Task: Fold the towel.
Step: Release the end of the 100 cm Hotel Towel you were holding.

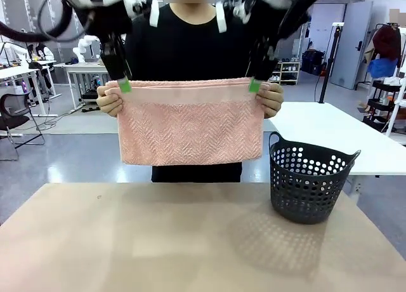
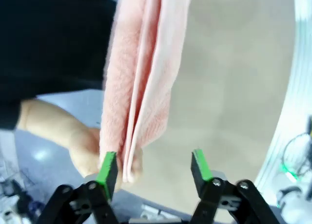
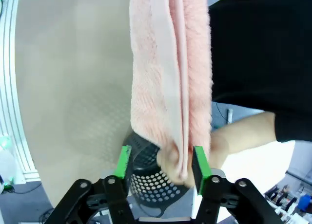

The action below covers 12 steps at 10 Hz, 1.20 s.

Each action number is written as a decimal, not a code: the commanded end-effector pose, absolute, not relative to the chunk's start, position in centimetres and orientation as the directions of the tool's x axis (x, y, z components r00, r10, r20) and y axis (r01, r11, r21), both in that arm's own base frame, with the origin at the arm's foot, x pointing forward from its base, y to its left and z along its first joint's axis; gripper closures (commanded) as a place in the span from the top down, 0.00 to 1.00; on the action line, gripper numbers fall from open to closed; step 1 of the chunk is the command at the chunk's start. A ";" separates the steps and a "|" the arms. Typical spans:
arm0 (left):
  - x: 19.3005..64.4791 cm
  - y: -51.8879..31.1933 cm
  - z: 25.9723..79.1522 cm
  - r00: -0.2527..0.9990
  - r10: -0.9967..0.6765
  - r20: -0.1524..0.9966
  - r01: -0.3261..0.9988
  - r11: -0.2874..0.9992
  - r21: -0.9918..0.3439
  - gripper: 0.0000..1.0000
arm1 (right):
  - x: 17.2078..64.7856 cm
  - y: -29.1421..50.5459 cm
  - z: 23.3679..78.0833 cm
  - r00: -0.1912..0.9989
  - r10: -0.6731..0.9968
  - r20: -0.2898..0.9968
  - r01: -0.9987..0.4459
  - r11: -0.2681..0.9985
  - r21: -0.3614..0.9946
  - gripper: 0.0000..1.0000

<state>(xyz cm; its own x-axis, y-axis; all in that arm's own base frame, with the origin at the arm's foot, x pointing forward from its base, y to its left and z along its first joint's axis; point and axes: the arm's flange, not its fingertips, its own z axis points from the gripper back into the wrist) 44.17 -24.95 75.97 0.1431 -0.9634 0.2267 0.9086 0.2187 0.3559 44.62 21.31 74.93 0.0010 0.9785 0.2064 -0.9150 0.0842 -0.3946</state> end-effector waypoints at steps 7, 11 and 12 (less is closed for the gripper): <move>36.9 -12.1 75.9 0.684 -0.512 0.519 0.562 0.824 0.074 1.00 | 38.7 9.5 74.3 0.584 0.601 0.546 -0.667 0.738 -0.099 1.00; 36.2 -10.8 74.6 0.679 -0.524 0.515 0.555 0.825 0.109 1.00 | 38.7 8.3 72.6 0.641 0.603 0.475 -0.648 0.757 -0.086 1.00; 37.0 -9.6 75.9 0.714 -0.492 0.498 0.539 0.841 0.058 1.00 | 38.9 7.5 74.2 0.617 0.586 0.525 -0.647 0.758 -0.084 1.00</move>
